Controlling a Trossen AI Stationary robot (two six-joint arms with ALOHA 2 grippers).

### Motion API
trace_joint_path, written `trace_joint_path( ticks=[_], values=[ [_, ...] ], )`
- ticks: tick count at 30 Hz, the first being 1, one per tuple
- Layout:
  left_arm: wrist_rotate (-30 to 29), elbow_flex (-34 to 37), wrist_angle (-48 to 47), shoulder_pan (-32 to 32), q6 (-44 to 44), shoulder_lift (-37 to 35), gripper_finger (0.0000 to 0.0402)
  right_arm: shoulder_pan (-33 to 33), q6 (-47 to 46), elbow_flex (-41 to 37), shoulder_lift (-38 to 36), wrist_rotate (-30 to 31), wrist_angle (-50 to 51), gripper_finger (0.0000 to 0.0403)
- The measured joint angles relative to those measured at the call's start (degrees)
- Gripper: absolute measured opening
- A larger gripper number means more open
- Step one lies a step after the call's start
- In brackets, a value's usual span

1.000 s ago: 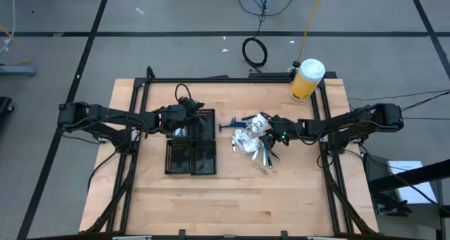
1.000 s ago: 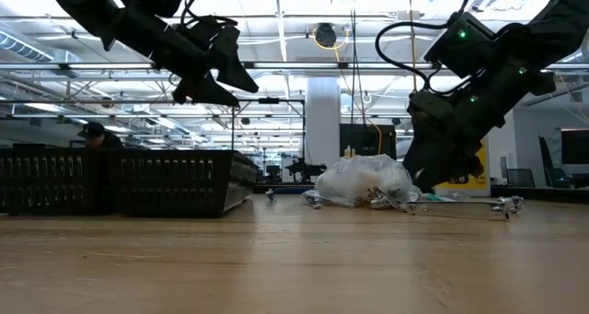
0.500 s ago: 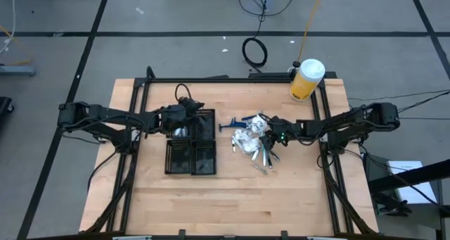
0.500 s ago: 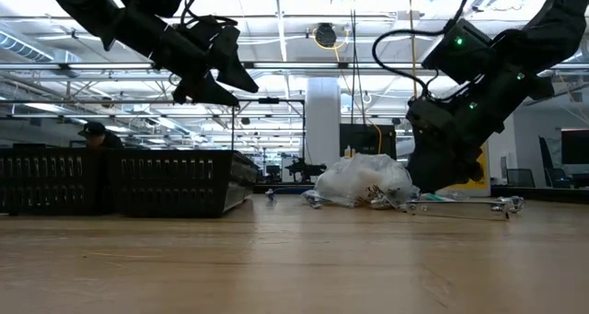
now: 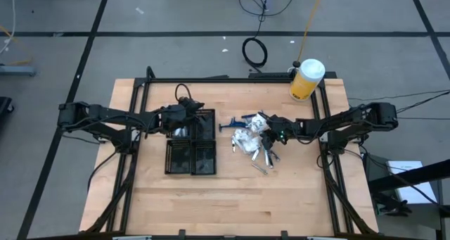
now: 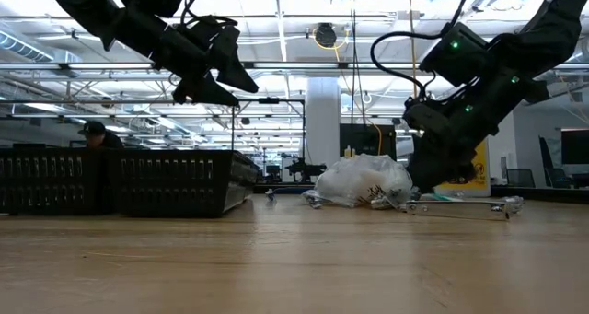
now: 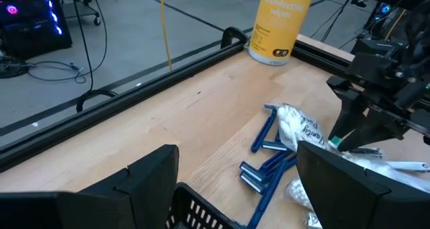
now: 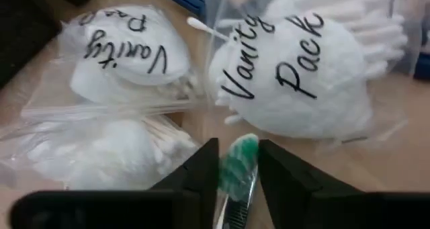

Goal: Pick & Place Travel size toiletries
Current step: Put the green toothbrush into the top left black bin

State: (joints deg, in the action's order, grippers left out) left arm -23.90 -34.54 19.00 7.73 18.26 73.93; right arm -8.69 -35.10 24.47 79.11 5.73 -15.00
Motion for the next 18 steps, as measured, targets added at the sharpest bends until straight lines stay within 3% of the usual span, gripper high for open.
trace_joint_path(
  ticks=[6, 12, 18],
  values=[
    [0.0, 0.0, 0.0, 0.0, -0.1, 0.0, 0.0296, 0.0, 2.7, 0.0, 0.0, 0.0, 0.2, 0.0007],
    [0.0, 0.0, 0.0, 0.0, -0.1, 0.0, 0.0296, 0.0, 4.5, 0.0, 0.0, -0.2, -0.8, 0.0002],
    [0.0, 0.0, 0.0, 0.0, -0.1, 0.0, 0.0296, 0.0, 6.6, 0.0, 0.0, -4.7, -7.5, 0.0001]
  ],
)
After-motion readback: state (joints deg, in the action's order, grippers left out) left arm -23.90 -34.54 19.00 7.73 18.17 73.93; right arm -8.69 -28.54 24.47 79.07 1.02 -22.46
